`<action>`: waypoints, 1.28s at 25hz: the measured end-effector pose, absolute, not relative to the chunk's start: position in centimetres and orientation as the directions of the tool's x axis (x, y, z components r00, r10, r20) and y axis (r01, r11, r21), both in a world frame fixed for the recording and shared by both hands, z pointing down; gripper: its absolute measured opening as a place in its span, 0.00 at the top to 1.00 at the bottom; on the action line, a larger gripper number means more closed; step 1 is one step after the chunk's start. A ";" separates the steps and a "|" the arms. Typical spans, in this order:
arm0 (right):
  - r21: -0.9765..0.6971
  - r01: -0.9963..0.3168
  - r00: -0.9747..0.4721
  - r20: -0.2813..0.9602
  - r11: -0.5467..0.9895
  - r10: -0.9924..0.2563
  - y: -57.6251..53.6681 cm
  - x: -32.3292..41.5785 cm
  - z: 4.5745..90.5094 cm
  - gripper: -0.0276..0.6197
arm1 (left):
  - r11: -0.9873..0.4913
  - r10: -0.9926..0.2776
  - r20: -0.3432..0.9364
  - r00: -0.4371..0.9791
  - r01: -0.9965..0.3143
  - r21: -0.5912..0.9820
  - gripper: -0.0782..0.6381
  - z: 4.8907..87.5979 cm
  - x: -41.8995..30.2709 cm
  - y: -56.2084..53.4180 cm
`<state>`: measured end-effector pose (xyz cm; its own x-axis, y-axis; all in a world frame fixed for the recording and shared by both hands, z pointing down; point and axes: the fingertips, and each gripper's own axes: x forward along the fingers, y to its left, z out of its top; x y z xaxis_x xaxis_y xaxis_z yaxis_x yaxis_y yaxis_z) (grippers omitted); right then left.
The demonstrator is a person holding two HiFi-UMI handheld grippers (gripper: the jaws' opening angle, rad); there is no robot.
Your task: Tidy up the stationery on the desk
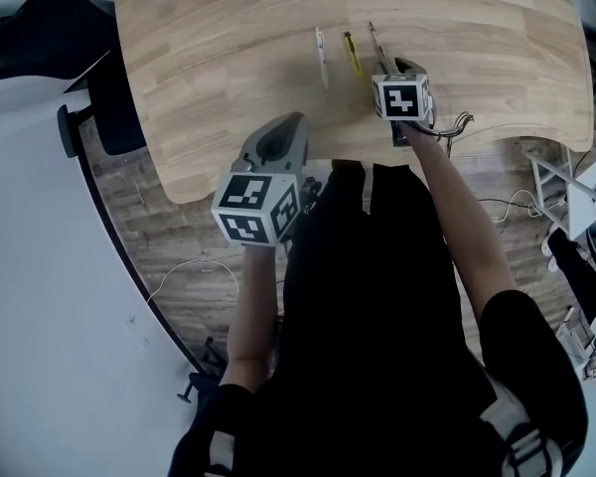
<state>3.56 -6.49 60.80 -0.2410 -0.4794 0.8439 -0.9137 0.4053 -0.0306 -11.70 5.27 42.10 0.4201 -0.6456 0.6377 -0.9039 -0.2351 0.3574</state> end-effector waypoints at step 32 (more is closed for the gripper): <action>-0.211 -0.779 -0.600 0.522 0.590 -0.606 8.2 14.3 39.3 0.92 | -0.305 -0.739 0.506 0.446 -0.890 0.339 0.83 33.7 -2.0 13.0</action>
<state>14.27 8.16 39.27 -0.6001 -0.6063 0.5219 -0.7794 0.5900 -0.2108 -2.00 13.00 33.69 0.4457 -0.7386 0.5057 -0.8900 -0.3051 0.3389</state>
